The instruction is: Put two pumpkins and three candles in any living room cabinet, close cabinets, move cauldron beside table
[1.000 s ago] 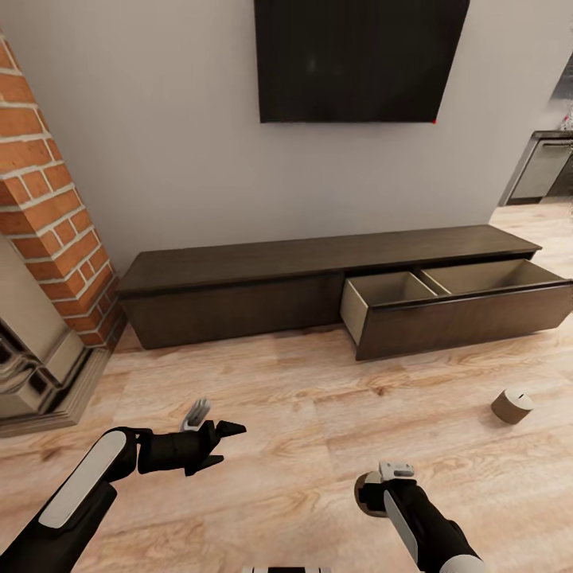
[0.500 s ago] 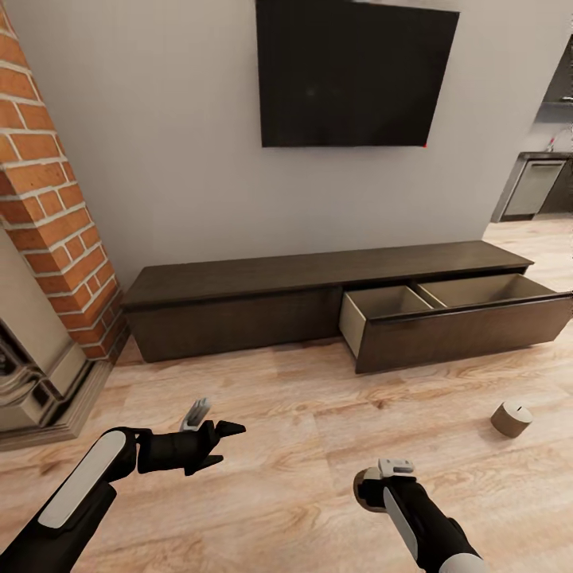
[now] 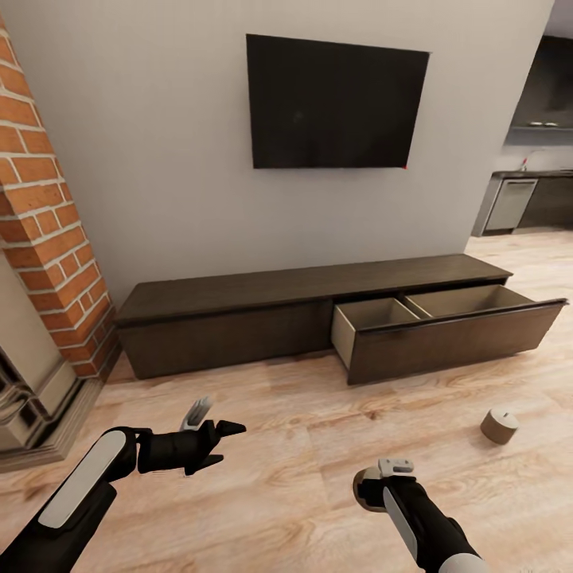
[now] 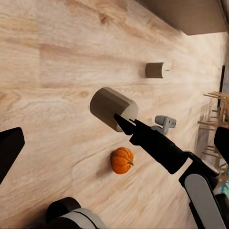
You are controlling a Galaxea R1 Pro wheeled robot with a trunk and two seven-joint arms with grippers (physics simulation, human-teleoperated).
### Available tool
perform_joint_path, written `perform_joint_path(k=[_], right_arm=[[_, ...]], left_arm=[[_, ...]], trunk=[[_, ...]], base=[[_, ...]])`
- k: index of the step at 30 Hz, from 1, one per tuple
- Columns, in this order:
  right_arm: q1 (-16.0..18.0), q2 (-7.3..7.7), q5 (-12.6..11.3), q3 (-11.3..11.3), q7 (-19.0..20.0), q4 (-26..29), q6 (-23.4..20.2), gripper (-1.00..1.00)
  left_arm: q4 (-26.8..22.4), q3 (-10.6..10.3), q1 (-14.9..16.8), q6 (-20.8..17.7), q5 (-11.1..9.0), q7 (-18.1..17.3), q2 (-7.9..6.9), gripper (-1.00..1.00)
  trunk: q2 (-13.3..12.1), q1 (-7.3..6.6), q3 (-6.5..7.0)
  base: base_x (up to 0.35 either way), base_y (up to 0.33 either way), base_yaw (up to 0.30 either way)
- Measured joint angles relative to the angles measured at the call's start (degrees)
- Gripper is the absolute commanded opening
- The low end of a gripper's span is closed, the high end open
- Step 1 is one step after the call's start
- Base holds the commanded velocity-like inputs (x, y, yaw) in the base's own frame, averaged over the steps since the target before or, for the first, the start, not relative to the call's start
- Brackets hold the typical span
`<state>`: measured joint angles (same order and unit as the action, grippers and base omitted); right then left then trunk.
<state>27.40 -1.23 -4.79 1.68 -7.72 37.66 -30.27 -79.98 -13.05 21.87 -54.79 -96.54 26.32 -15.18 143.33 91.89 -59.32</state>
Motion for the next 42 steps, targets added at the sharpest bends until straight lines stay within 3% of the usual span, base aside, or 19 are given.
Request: perform_joint_path(k=[8, 13, 22, 42], right_arm=[[0.0, 0.1, 0.3, 0.3, 0.0, 0.0, 0.0, -1.0], [0.0, 0.14, 0.2, 0.3, 0.0, 0.0, 0.0, -1.0], [0.0, 0.15, 0.3, 0.3, 0.0, 0.0, 0.0, -1.0], [0.0, 0.27, 0.2, 0.3, 0.1, -0.1, -0.1, -1.0]], left_arm=[[0.1, 0.0, 0.0, 0.0, -0.1, 0.0, -0.01, 1.0], [0.1, 0.0, 0.0, 0.0, -0.2, -0.1, -0.02, 1.0], [0.1, 0.1, 0.0, 0.0, -0.4, -0.5, -0.07, 1.0], [0.2, 0.0, 0.0, 0.0, -0.4, -0.5, -0.06, 1.0]], trunk=[[-0.1, -0.21, 1.87], [-2.1, -1.3, 2.77], [-2.1, -1.31, 2.78], [-2.1, -1.33, 2.15]], base=[[0.0, 0.0, -0.241], [0.0, 0.0, -0.271], [0.044, 0.031, -0.227], [0.26, 0.078, -0.21]])
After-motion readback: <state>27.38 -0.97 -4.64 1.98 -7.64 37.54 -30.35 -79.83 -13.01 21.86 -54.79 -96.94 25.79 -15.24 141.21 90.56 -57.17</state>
